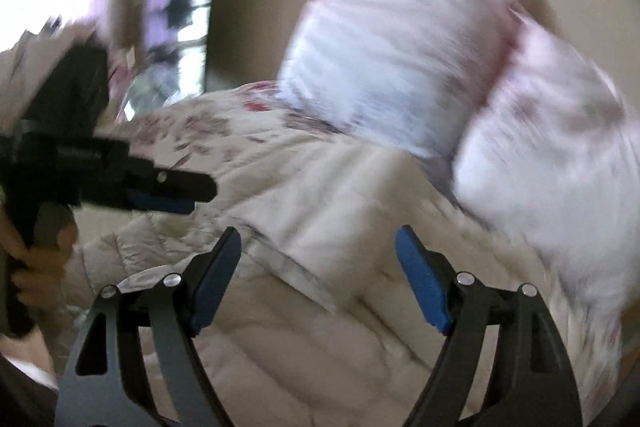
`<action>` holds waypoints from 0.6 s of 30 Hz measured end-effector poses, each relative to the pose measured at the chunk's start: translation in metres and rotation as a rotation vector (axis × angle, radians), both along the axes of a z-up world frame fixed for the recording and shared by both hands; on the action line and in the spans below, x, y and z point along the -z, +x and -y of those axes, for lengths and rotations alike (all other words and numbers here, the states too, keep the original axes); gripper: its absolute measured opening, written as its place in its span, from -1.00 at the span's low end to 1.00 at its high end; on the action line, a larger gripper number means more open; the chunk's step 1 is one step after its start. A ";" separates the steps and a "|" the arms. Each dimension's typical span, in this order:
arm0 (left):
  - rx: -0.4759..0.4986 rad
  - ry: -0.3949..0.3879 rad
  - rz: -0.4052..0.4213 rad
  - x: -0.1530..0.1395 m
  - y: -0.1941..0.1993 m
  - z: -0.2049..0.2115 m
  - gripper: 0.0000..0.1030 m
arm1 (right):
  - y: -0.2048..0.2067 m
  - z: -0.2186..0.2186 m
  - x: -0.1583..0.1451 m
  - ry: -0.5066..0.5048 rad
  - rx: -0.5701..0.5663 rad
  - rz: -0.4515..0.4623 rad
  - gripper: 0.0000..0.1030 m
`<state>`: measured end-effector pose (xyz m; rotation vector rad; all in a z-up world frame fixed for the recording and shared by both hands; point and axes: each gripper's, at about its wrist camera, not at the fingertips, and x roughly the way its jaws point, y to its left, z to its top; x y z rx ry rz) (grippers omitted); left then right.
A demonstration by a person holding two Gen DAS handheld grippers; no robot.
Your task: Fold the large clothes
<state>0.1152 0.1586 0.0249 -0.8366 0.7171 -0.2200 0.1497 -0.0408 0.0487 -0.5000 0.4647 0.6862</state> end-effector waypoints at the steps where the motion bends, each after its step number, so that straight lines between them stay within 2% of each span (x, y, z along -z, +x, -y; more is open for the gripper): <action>1: -0.018 0.005 0.003 0.000 -0.006 -0.006 0.20 | -0.002 -0.008 0.004 -0.025 -0.017 0.015 0.53; 6: -0.091 -0.018 0.013 -0.001 -0.018 -0.028 0.20 | 0.016 -0.047 0.035 -0.147 -0.019 -0.003 0.51; 8: -0.109 -0.022 0.015 -0.001 -0.019 -0.034 0.20 | 0.026 -0.055 0.046 -0.186 0.035 -0.002 0.28; 10: -0.111 -0.021 0.015 -0.001 -0.019 -0.035 0.20 | 0.037 -0.057 0.052 -0.200 0.083 -0.028 -0.45; 12: -0.099 -0.011 0.013 -0.001 -0.018 -0.033 0.20 | 0.050 -0.049 0.051 -0.146 0.121 -0.105 -0.82; 16: -0.068 0.026 0.014 -0.001 -0.014 -0.020 0.20 | 0.054 -0.016 0.035 -0.006 0.197 -0.138 -0.94; 18: -0.050 0.048 0.016 -0.001 -0.012 -0.012 0.20 | 0.052 0.013 0.019 0.107 0.246 -0.150 -0.94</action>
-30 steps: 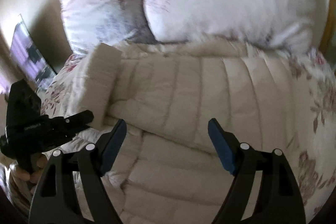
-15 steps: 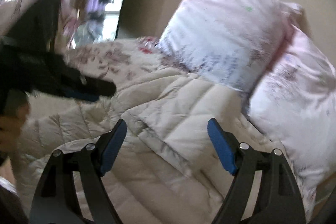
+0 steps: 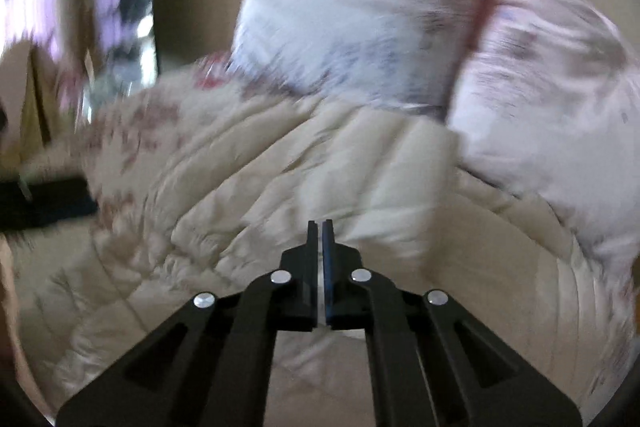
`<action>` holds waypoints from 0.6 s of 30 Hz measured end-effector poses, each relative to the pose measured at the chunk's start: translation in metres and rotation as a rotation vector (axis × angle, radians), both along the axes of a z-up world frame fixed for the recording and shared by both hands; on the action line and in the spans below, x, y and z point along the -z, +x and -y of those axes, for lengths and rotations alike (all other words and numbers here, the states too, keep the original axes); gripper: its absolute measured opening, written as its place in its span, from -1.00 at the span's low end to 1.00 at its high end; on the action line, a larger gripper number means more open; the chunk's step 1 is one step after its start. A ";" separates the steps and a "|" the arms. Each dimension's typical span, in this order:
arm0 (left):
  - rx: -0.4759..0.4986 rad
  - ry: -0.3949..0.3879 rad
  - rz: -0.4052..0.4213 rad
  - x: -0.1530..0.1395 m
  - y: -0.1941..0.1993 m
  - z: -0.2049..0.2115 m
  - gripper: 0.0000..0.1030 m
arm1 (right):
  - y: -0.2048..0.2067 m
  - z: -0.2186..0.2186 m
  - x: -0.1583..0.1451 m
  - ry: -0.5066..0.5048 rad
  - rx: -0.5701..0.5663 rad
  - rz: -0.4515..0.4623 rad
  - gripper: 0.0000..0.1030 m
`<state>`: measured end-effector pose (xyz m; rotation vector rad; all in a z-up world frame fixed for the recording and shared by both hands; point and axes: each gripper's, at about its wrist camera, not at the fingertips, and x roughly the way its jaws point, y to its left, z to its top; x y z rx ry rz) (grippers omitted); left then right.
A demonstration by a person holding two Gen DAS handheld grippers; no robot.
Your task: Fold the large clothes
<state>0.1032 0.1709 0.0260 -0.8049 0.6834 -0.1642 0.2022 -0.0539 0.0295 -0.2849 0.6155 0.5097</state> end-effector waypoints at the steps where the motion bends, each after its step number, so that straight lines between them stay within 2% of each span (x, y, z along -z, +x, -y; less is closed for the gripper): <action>1: 0.016 0.022 0.001 0.000 0.001 0.006 0.20 | 0.000 0.010 -0.005 0.037 0.021 0.000 -0.94; 5: 0.085 0.135 0.016 -0.002 0.005 0.032 0.26 | 0.003 0.084 -0.023 0.231 0.184 -0.031 -0.94; 8: 0.133 0.244 0.020 -0.001 0.008 0.054 0.37 | 0.011 0.129 -0.014 0.296 0.283 -0.110 -0.83; 9: 0.147 0.273 0.017 0.001 0.008 0.060 0.40 | 0.013 0.142 -0.009 0.313 0.314 -0.140 -0.76; 10: 0.163 0.307 0.010 0.003 0.010 0.067 0.40 | 0.014 0.151 -0.005 0.329 0.336 -0.161 -0.44; 11: 0.173 0.334 0.002 0.005 0.010 0.072 0.40 | 0.016 0.162 -0.001 0.370 0.353 -0.195 -0.30; 12: 0.180 0.359 -0.006 0.007 0.011 0.076 0.42 | 0.017 0.169 0.002 0.413 0.360 -0.217 -0.18; 13: 0.184 0.392 -0.014 0.009 0.011 0.080 0.44 | 0.015 0.168 0.001 0.435 0.339 -0.218 -0.15; 15: 0.180 0.438 -0.024 0.012 0.011 0.084 0.54 | 0.007 0.148 -0.008 0.379 0.257 -0.166 -0.04; 16: 0.177 0.461 -0.026 0.012 0.010 0.086 0.55 | 0.000 0.135 -0.013 0.335 0.218 -0.126 0.14; 18: 0.175 0.489 -0.026 0.013 0.007 0.088 0.65 | -0.021 0.091 -0.023 0.173 0.093 0.013 0.34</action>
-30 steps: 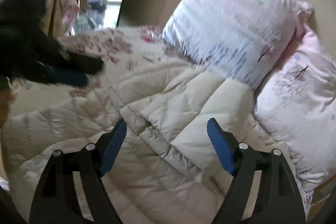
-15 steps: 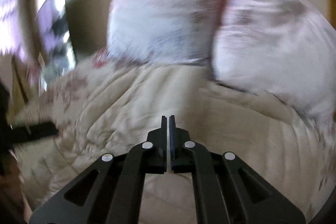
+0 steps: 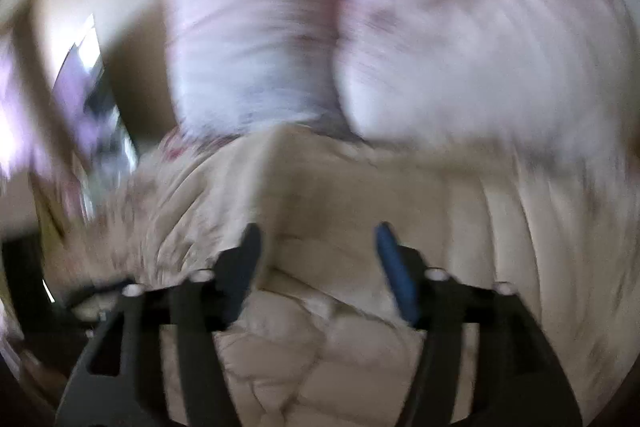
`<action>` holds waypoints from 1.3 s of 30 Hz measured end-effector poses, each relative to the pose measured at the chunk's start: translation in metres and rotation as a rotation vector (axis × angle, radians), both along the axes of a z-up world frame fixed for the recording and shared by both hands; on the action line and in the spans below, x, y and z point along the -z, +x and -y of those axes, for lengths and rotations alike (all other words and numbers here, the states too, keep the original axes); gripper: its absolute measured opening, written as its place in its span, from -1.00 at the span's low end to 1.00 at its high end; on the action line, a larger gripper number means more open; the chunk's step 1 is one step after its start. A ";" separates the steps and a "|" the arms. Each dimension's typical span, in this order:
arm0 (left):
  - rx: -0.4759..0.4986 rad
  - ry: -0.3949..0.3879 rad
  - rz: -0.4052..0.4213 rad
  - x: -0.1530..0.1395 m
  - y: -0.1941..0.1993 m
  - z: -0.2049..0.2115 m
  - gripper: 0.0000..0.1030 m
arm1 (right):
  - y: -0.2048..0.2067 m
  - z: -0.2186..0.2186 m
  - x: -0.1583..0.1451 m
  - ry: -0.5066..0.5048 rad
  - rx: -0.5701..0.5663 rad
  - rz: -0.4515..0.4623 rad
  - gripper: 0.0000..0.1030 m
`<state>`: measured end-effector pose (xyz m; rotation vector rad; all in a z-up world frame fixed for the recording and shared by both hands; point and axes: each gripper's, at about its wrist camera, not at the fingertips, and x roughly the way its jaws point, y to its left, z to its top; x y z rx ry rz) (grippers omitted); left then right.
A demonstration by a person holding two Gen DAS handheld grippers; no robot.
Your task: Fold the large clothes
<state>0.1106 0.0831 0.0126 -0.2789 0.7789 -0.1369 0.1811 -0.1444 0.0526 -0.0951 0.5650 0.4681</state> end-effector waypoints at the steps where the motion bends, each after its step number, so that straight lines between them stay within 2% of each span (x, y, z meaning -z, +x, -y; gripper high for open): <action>1: -0.004 0.021 0.001 0.001 -0.002 0.001 0.66 | -0.008 -0.020 -0.001 -0.069 -0.053 0.053 0.35; 2: -0.007 0.035 0.001 0.001 -0.003 0.001 0.66 | -0.017 -0.047 0.000 -0.149 -0.125 0.107 0.35; 4: -0.009 0.056 -0.007 0.003 -0.005 0.001 0.66 | -0.026 -0.084 0.006 -0.243 -0.240 0.158 0.35; 6: -0.008 0.056 -0.015 0.005 -0.006 0.000 0.66 | -0.024 -0.109 0.013 -0.309 -0.283 0.176 0.35; 9: -0.002 0.048 -0.019 0.006 -0.010 -0.003 0.66 | -0.002 -0.137 0.032 -0.375 -0.310 0.123 0.35; 12: 0.003 0.037 -0.021 0.009 -0.012 -0.005 0.67 | 0.018 -0.154 0.054 -0.437 -0.268 0.070 0.33; 14: 0.005 0.035 -0.024 0.011 -0.011 -0.005 0.67 | 0.030 -0.155 0.066 -0.458 -0.227 0.025 0.05; 15: 0.007 0.036 -0.024 0.012 -0.011 -0.004 0.70 | 0.035 -0.154 0.070 -0.453 -0.212 0.000 -0.40; 16: 0.011 0.036 -0.023 0.014 -0.011 -0.004 0.71 | 0.037 -0.152 0.072 -0.441 -0.206 -0.016 -0.76; 19: 0.018 0.036 -0.028 0.017 -0.010 -0.002 0.77 | 0.045 -0.127 0.056 -0.286 -0.167 -0.087 -0.85; 21: 0.020 0.033 -0.031 0.019 -0.010 -0.002 0.78 | 0.044 -0.108 0.041 -0.189 -0.132 -0.095 -0.85; 27: 0.034 0.034 -0.037 0.021 -0.009 0.000 0.90 | 0.036 -0.015 0.005 0.112 0.035 -0.116 -0.85; 30: 0.041 0.046 -0.042 0.022 -0.008 0.003 0.94 | 0.037 0.026 0.011 0.184 0.130 -0.168 -0.85; 31: 0.044 0.048 -0.044 0.022 -0.007 0.003 0.95 | 0.039 0.040 0.018 0.196 0.154 -0.212 -0.83; 33: 0.048 0.049 -0.047 0.022 -0.007 0.004 0.97 | 0.042 0.055 0.030 0.223 0.175 -0.279 -0.67; 35: 0.052 0.057 -0.052 0.023 -0.007 0.005 0.97 | 0.045 0.071 0.040 0.268 0.211 -0.342 -0.21; 36: 0.053 0.067 -0.057 0.023 -0.007 0.007 0.97 | 0.047 0.078 0.043 0.300 0.226 -0.365 0.18; 37: 0.054 0.077 -0.061 0.024 -0.006 0.008 0.97 | 0.048 0.085 0.045 0.338 0.242 -0.378 0.27; 39: 0.056 0.094 -0.067 0.025 -0.006 0.010 0.97 | 0.051 0.097 0.047 0.399 0.266 -0.401 0.27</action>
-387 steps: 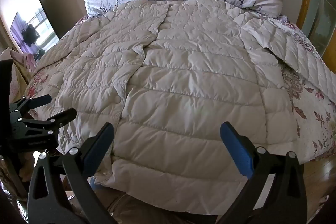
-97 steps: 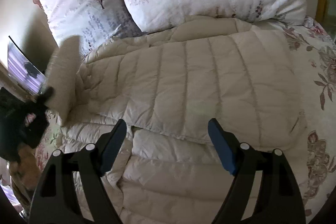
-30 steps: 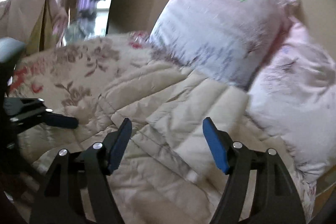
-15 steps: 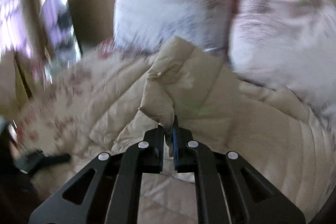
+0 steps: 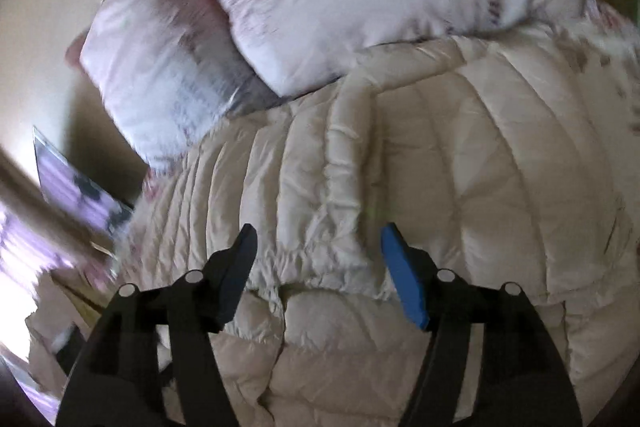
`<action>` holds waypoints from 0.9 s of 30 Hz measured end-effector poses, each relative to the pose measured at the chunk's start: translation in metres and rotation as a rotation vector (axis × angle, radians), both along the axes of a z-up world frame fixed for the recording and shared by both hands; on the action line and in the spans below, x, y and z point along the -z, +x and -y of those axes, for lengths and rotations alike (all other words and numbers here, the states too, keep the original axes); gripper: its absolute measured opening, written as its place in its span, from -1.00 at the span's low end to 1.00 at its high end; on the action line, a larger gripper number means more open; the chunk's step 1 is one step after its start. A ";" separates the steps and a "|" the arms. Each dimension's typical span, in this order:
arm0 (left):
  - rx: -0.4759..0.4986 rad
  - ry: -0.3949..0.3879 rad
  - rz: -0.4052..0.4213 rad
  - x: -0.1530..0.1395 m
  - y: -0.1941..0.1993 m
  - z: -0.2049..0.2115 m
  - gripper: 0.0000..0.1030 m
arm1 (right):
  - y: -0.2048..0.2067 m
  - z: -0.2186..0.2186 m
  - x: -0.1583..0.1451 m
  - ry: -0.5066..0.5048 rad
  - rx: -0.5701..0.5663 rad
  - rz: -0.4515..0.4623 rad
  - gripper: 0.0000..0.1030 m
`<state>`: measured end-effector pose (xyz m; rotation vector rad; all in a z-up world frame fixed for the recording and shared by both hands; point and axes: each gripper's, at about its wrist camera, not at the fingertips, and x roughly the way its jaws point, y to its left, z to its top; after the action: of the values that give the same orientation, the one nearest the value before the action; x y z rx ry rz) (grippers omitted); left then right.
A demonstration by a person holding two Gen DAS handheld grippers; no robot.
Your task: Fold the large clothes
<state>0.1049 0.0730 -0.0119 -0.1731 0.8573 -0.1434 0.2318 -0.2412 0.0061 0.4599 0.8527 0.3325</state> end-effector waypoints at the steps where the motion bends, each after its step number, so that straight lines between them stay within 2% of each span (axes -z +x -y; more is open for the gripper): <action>1: 0.002 0.011 -0.004 0.000 0.001 0.001 0.97 | 0.003 0.004 0.002 0.012 0.017 -0.015 0.26; 3: 0.004 0.024 -0.009 0.001 0.002 0.002 0.97 | 0.009 0.004 0.007 0.011 0.041 -0.043 0.24; 5: 0.005 0.035 -0.013 0.001 0.002 0.003 0.97 | 0.015 0.008 0.015 0.024 0.059 -0.079 0.11; 6: 0.005 0.039 -0.015 0.002 0.001 0.004 0.97 | 0.018 0.009 0.020 0.036 0.058 -0.095 -0.02; 7: 0.006 0.045 -0.017 0.002 0.002 0.004 0.97 | 0.018 0.010 0.023 0.039 0.054 -0.098 -0.30; 8: 0.008 0.050 -0.018 0.002 0.001 0.005 0.97 | 0.020 0.008 0.025 0.040 0.033 -0.097 -0.48; 9: 0.010 0.059 -0.021 0.003 0.002 0.006 0.97 | 0.020 0.006 0.025 0.041 0.019 -0.094 -0.78; 10: 0.011 0.066 -0.023 0.003 0.002 0.006 0.97 | 0.018 0.006 0.024 0.040 0.009 -0.088 -0.84; 15: 0.017 0.097 -0.031 0.004 0.003 0.009 0.97 | -0.007 0.003 0.000 0.010 0.003 0.022 -0.89; 17: 0.018 0.101 -0.032 0.004 0.003 0.009 0.97 | -0.013 0.005 -0.001 -0.008 0.010 0.030 -0.89; 23: 0.019 0.114 -0.036 0.005 0.005 0.009 0.97 | -0.005 0.007 0.031 -0.064 0.050 -0.087 -0.89; 27: 0.021 0.121 -0.035 0.006 0.004 0.010 0.97 | 0.003 0.004 0.041 -0.108 0.056 -0.111 -0.88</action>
<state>0.1091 0.0626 -0.0176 -0.0537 0.9005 -0.1085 0.2349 -0.2447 -0.0347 0.4036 0.9593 0.2100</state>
